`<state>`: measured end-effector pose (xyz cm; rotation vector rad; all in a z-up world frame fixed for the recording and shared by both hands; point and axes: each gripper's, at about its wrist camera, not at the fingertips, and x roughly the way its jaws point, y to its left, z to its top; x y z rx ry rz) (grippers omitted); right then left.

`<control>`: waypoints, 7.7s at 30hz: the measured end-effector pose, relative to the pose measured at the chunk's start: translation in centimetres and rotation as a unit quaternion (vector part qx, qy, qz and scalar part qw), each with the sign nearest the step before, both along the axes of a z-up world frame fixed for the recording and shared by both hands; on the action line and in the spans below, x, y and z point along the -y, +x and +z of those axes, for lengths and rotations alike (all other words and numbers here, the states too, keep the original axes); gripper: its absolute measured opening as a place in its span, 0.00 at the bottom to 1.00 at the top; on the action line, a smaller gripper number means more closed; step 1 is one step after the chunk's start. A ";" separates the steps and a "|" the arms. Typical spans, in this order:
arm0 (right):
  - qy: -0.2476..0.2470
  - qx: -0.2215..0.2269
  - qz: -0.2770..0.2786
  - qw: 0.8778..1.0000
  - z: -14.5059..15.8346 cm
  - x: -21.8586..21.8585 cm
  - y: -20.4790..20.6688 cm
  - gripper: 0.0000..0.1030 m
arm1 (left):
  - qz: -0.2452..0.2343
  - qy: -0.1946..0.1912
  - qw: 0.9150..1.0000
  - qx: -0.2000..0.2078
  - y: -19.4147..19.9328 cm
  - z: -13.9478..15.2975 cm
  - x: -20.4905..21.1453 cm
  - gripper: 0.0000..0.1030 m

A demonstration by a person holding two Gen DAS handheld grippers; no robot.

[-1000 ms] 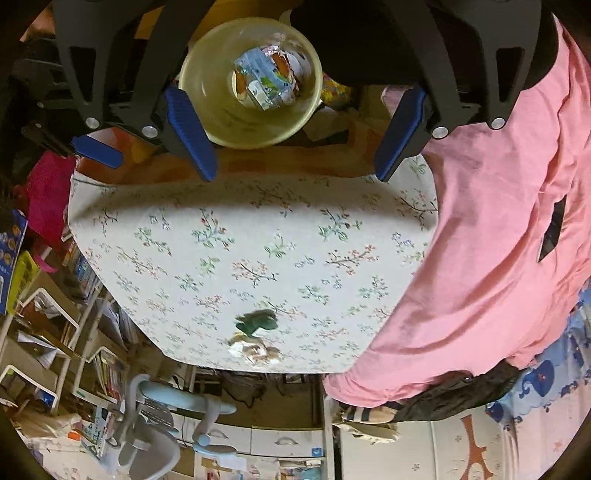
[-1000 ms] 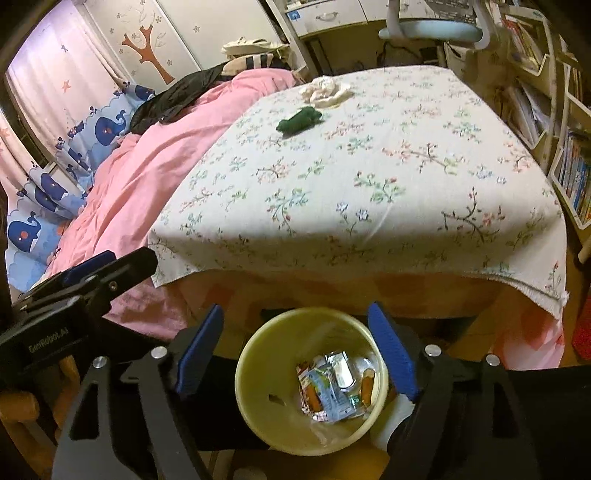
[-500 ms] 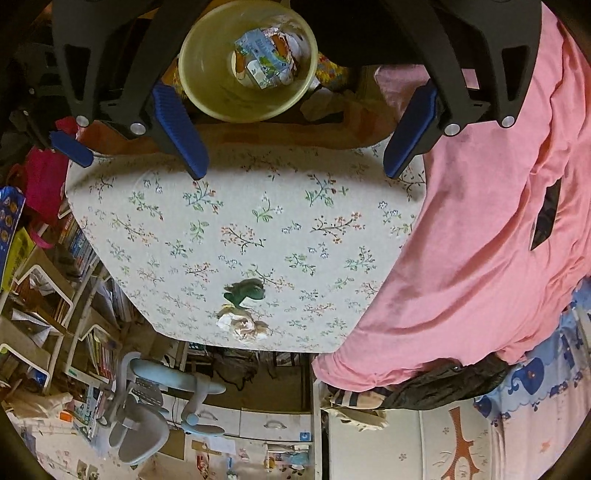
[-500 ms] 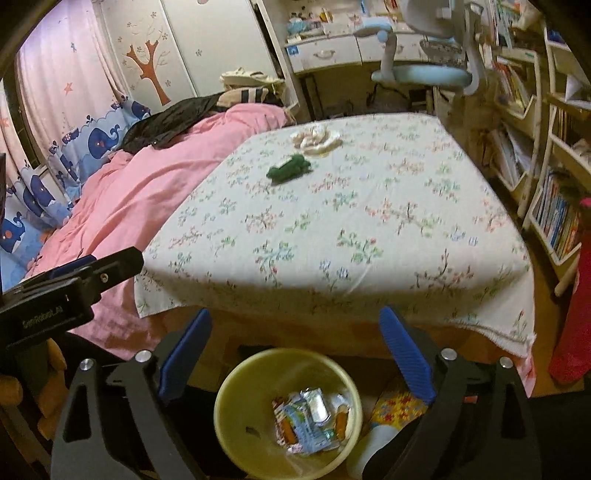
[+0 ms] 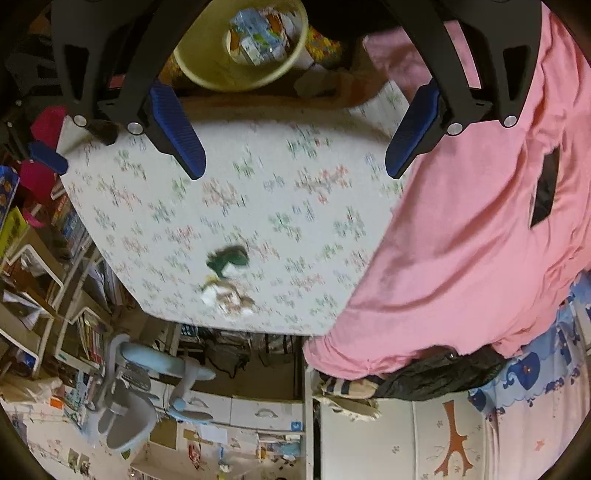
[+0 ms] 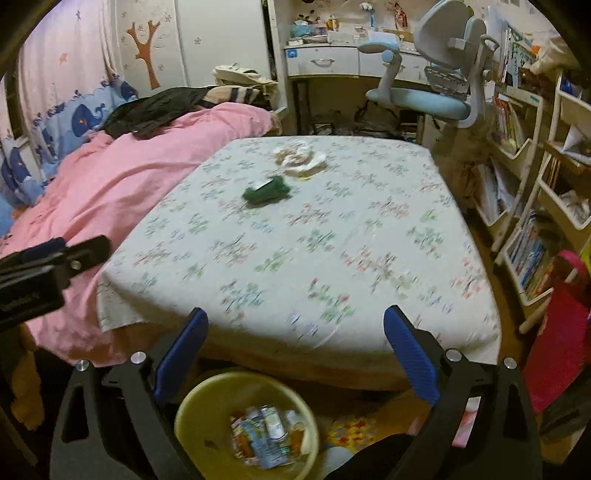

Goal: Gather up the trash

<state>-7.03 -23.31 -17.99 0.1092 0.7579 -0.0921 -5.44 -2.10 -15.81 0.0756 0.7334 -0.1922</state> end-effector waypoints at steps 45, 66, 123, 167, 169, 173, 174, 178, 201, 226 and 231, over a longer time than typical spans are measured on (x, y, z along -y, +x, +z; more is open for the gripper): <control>-0.117 -0.020 0.001 0.993 2.1 2.5 9.7 0.93 | -0.026 0.021 0.999 -0.017 15.2 -3.3 7.0 0.93; -0.065 -0.011 -0.047 0.997 3.2 9.9 14.3 0.93 | -0.085 0.006 0.994 -0.065 20.1 -6.5 10.3 0.93; 0.150 0.002 0.018 0.988 2.2 8.8 12.5 0.28 | -0.116 -0.026 0.993 -0.017 18.4 -0.9 9.4 0.40; 0.192 -0.038 0.099 0.976 -3.5 -0.9 -2.0 0.33 | -0.074 -0.044 0.995 -0.058 -5.2 -2.5 1.3 0.40; 0.194 -0.043 0.099 0.975 -3.7 -1.0 -2.3 0.33 | -0.075 -0.042 0.995 -0.059 -5.7 -2.5 1.3 0.40; 0.199 -0.048 0.098 0.974 -4.0 -1.2 -2.8 0.33 | -0.075 -0.037 0.995 -0.056 -6.5 -2.1 1.3 0.41; 0.199 -0.050 0.098 0.974 -4.1 -1.4 -2.9 0.34 | -0.074 -0.036 0.995 -0.057 -6.6 -2.0 1.3 0.41; 0.204 -0.067 0.094 0.972 -4.8 -1.6 -3.2 0.38 | -0.066 -0.030 0.995 -0.075 -7.2 -2.7 1.2 0.41; 0.115 -0.013 0.023 0.993 -3.0 -0.8 -4.9 0.82 | -0.036 -0.005 0.995 -0.095 -9.5 -4.8 0.9 0.83; -0.053 0.138 -0.014 0.989 6.7 3.0 4.4 0.93 | 0.016 -0.012 0.993 0.120 5.0 7.3 3.6 0.93; -0.052 0.142 -0.018 0.988 6.5 3.2 6.1 0.93 | 0.011 -0.014 0.992 0.122 6.8 7.5 4.3 0.93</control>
